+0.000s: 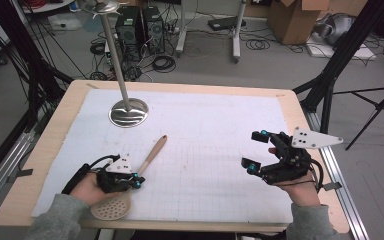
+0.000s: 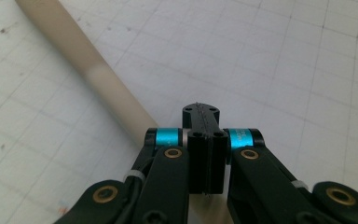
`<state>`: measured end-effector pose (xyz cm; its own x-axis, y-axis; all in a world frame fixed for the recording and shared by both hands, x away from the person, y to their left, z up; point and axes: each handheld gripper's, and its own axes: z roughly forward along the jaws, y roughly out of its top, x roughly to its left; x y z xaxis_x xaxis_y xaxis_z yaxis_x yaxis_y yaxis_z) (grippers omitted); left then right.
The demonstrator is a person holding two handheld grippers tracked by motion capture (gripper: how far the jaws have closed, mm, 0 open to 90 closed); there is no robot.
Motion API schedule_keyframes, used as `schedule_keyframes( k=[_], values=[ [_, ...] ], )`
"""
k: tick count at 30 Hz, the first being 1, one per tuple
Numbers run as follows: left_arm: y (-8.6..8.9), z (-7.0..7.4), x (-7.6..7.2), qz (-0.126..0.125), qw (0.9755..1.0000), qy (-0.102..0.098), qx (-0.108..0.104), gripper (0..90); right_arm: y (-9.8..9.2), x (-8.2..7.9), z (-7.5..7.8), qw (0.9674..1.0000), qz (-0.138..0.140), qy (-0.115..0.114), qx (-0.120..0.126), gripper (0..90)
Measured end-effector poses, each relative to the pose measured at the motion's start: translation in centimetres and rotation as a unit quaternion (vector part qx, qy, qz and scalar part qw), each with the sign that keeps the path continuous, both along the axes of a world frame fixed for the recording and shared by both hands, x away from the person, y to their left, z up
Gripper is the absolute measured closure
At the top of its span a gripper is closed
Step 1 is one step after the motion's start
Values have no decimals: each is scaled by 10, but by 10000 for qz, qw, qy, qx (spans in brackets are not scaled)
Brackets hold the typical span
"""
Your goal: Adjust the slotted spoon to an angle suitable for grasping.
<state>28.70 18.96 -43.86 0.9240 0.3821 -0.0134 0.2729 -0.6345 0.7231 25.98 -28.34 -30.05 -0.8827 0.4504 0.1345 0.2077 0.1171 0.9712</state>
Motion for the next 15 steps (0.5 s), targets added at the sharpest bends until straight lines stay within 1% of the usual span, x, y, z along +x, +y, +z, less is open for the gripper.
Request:
schedule_keyframes(
  k=[1,2,4,5,6,7,8,10,11,12,15],
  values=[
    [5,0,1,-9,10000,-8,-30,898,1,1,0,10000,7,-35,-13,89],
    [9,-1,1,19,10000,-17,-66,898,1,1,0,10000,25,0,-3,89],
    [17,-2,2,29,9999,-36,-133,898,3,2,-1,10000,33,-6,-40,89],
    [21,-3,2,2,9998,-50,-180,898,4,3,-2,10000,46,-32,-49,89],
    [26,-4,3,-58,9998,-83,-186,898,5,3,-2,10000,50,0,-50,89],
    [30,-4,3,-64,9997,-81,-222,898,6,4,-2,10000,56,-31,-60,89],
    [33,-5,3,-64,9996,-70,-275,898,6,3,-3,9999,63,18,-81,89],
    [39,-6,3,-60,9994,-40,-325,898,7,4,-3,9999,74,12,-73,89],
    [41,-6,4,-73,9993,-30,-371,898,8,4,-3,9999,70,48,-80,89],
    [42,-7,5,-64,9990,22,-451,898,8,4,-4,9999,75,32,-84,89],
    [44,-7,8,9,9982,144,-584,897,9,5,-4,9999,95,29,-108,89]
  ],
)
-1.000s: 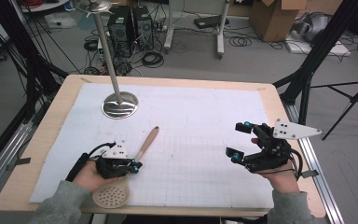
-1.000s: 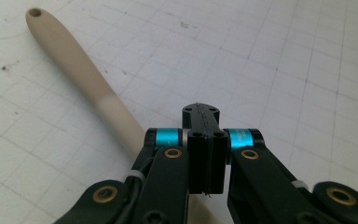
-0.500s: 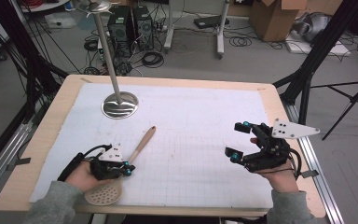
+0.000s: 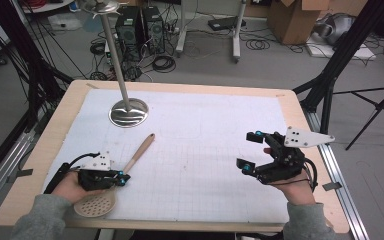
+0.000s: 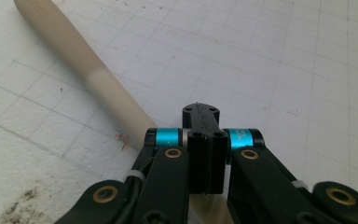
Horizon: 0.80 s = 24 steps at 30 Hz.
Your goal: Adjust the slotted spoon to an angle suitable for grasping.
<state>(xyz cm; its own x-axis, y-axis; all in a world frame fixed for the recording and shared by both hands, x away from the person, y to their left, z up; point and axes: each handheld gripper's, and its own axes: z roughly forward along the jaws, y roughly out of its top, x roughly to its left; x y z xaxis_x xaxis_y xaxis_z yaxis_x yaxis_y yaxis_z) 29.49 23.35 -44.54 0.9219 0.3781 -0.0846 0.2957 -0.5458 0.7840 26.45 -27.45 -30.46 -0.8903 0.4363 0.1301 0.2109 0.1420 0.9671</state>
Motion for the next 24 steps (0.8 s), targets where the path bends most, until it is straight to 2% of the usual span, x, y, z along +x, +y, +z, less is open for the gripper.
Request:
schedule_keyframes(
  k=[3,6,8,11,15,19,22,24],
  values=[
    [1,2,4,156,9997,-16,-190,897,-1,-1,0,10000,-10,33,11,89],
    [4,7,8,334,9984,-44,-462,897,-3,-1,0,10000,-31,22,27,89],
    [8,10,10,486,9973,-57,-551,897,-4,-1,0,10000,-37,17,45,89],
    [11,10,13,717,9961,-74,-511,897,-4,-2,-1,10000,-46,40,41,89],
    [9,9,20,979,9945,-100,-352,897,-3,-2,-1,10000,-43,19,19,89],
    [4,13,26,948,9948,-130,-338,897,-2,-1,-3,10000,-27,54,2,89],
    [2,20,35,971,9950,-120,-210,897,-3,0,-3,10000,-30,75,15,89],
    [1,27,41,1004,9946,-126,-250,897,-4,0,-3,10000,-40,75,19,89]
  ],
)
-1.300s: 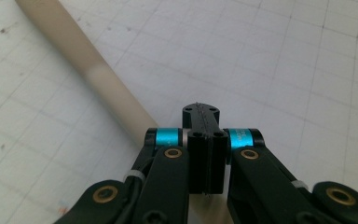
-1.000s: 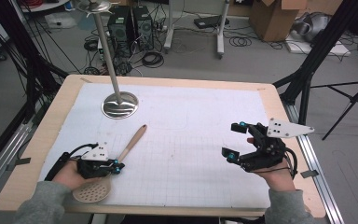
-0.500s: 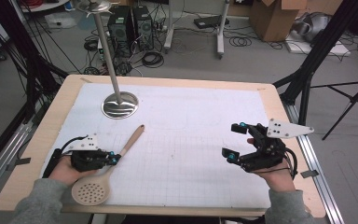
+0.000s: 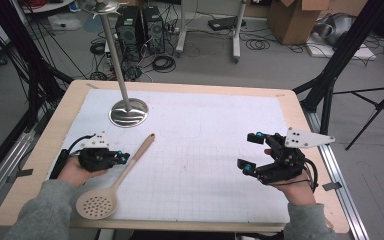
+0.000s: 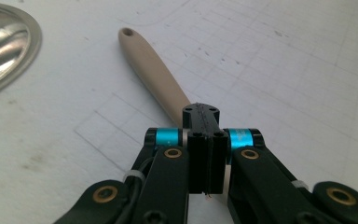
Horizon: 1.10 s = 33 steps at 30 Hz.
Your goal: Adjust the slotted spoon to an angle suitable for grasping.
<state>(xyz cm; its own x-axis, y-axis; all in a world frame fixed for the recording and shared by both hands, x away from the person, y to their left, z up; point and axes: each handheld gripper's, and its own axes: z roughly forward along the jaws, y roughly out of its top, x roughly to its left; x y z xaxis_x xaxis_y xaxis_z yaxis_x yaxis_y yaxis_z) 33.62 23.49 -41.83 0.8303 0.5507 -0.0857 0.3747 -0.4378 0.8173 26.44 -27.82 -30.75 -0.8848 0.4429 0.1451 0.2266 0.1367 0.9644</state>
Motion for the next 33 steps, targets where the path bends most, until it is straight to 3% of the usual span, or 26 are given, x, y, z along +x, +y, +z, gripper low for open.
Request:
schedule_keyframes(
  k=[5,11,22,33],
  values=[
    [-3,0,12,-40,10000,-33,-53,896,-2,-1,1,10000,-23,-12,36,89],
    [-7,-16,22,-55,9993,242,280,896,-2,-1,1,10000,-1,-40,68,89],
    [-16,-22,25,-182,9991,294,253,896,-3,0,1,10000,-32,-15,73,89],
    [-53,-20,29,-697,9963,311,407,896,-3,0,1,10000,-14,-40,66,89]
  ],
)
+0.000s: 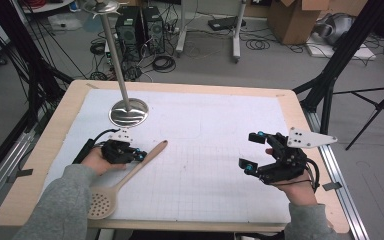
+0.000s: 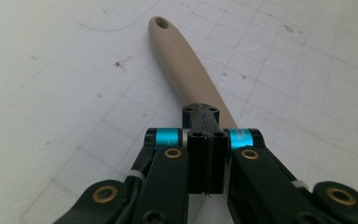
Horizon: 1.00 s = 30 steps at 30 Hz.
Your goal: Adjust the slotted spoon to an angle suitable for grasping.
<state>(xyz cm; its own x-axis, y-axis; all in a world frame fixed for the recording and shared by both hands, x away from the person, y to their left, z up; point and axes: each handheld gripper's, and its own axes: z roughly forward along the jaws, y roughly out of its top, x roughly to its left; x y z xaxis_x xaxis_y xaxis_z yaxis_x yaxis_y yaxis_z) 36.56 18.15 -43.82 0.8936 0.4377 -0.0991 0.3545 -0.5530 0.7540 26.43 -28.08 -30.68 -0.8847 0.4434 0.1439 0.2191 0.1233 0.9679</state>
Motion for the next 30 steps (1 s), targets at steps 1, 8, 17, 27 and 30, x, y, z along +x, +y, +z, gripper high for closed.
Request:
schedule_keyframes(
  k=[1,8,17,27,30],
  values=[
    [-3,0,0,-39,10000,9,11,896,0,0,0,10000,-8,17,-7,89],
    [-18,2,-4,-250,9996,-51,80,896,1,0,-1,10000,30,32,-30,89],
    [-13,8,-3,-184,9994,-268,67,895,3,0,-1,10000,43,25,-61,89],
    [13,36,-28,14,9985,-461,-297,896,5,1,-3,9999,51,93,-112,89],
    [13,37,-45,-89,9982,-538,-262,895,6,1,-3,9999,64,64,-108,89]
  ],
)
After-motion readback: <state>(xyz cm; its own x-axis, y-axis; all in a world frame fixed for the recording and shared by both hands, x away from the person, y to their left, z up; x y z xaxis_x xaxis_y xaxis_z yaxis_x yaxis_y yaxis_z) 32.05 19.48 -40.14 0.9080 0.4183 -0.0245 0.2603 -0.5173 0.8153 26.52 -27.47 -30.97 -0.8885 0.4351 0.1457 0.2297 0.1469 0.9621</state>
